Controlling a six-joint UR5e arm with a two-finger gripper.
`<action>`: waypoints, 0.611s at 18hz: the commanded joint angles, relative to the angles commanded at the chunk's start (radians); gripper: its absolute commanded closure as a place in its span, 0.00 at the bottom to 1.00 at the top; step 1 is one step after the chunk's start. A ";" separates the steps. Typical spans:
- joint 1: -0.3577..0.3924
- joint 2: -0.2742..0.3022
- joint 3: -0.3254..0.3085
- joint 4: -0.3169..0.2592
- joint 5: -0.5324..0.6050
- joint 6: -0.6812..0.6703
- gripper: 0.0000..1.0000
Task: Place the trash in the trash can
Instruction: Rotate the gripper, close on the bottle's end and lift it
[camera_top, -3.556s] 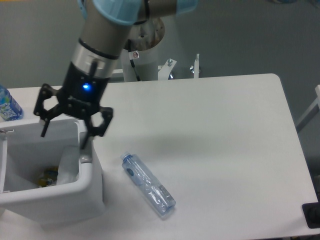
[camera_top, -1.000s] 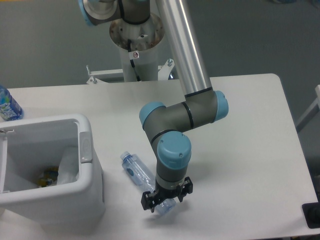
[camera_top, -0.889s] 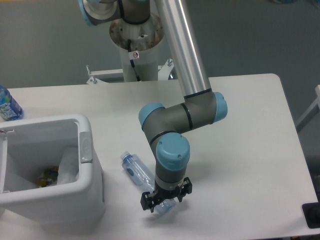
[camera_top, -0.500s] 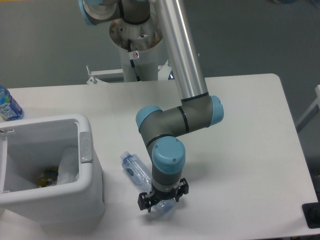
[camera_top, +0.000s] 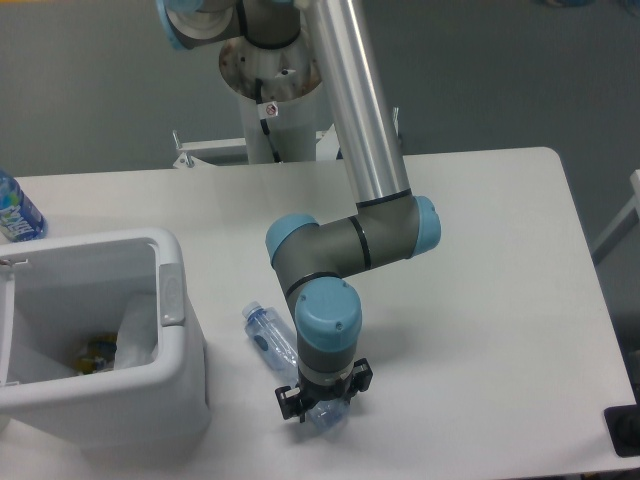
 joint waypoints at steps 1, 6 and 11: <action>0.000 0.000 0.000 0.000 0.000 0.002 0.34; 0.000 0.008 0.006 0.000 0.000 0.011 0.34; 0.000 0.018 0.003 0.000 -0.002 0.012 0.38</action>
